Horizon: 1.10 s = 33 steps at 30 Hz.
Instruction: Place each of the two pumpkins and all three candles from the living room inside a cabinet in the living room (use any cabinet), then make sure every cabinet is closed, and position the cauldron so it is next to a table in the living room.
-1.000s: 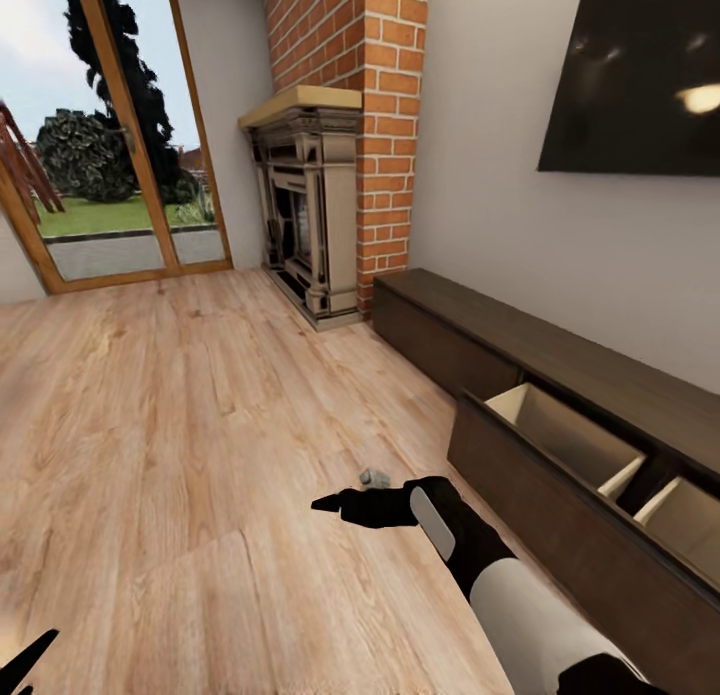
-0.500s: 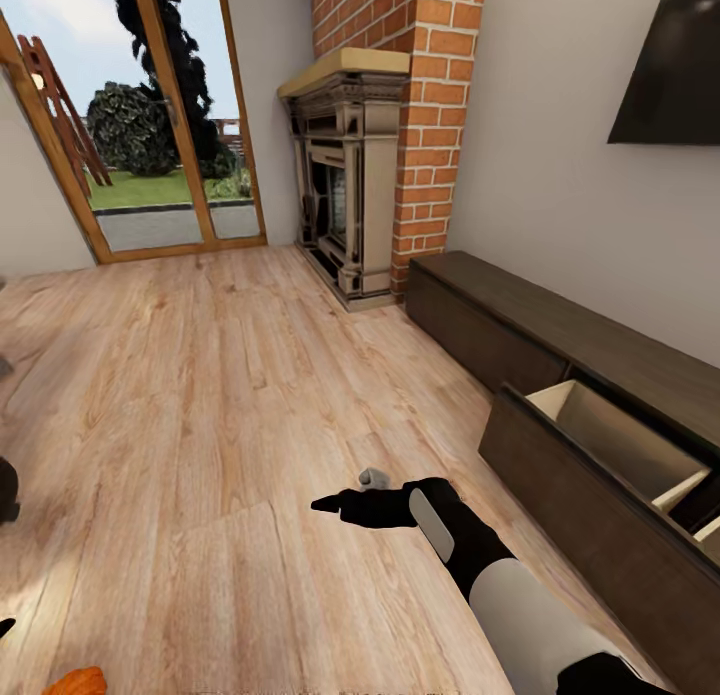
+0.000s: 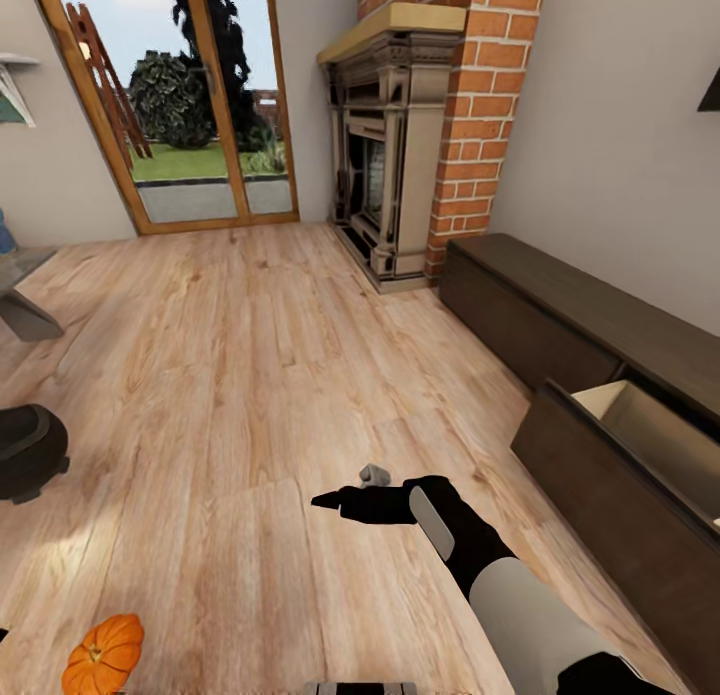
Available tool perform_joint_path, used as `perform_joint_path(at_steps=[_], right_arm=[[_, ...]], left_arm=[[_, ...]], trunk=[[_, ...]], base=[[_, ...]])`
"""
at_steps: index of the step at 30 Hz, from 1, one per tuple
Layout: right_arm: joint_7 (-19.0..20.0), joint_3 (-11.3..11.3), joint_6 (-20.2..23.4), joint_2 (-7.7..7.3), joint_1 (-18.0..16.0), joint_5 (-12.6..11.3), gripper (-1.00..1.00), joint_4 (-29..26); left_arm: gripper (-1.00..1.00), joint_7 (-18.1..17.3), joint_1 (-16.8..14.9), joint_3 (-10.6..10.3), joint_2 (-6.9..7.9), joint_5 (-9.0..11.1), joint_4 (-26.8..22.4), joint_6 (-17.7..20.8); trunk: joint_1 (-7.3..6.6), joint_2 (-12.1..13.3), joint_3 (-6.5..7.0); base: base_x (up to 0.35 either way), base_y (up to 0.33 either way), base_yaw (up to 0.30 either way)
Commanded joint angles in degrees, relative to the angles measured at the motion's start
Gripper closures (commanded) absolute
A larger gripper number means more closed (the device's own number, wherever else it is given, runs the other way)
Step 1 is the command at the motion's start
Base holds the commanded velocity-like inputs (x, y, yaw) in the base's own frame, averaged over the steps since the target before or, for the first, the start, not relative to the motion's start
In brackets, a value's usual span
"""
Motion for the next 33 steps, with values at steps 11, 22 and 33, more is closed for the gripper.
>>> perform_joint_path(at_steps=[11,22,33], right_arm=[[-4.8,-0.7,12.5,0.0,-5.3,-0.2,-1.0,-0.1],[-6.5,-0.7,13.9,0.0,-6.6,-0.2,-1.0,-0.7],[-5.2,-0.8,13.7,0.0,-6.7,-0.5,-1.0,-1.1]], left_arm=[[-1.0,0.9,0.0,-2.1,-1.13,-0.5,0.0,-0.1],[-1.0,2.5,0.1,-1.9,-0.85,-0.4,0.0,-0.2],[-1.0,2.5,0.1,-2.4,-1.08,-0.4,0.0,-0.2]], trunk=[[0.27,-0.2,-2.44],[0.56,-0.3,-4.49],[0.84,-0.5,-6.6]], base=[[0.0,0.0,0.207],[0.0,0.0,0.231],[0.0,0.0,0.245]])
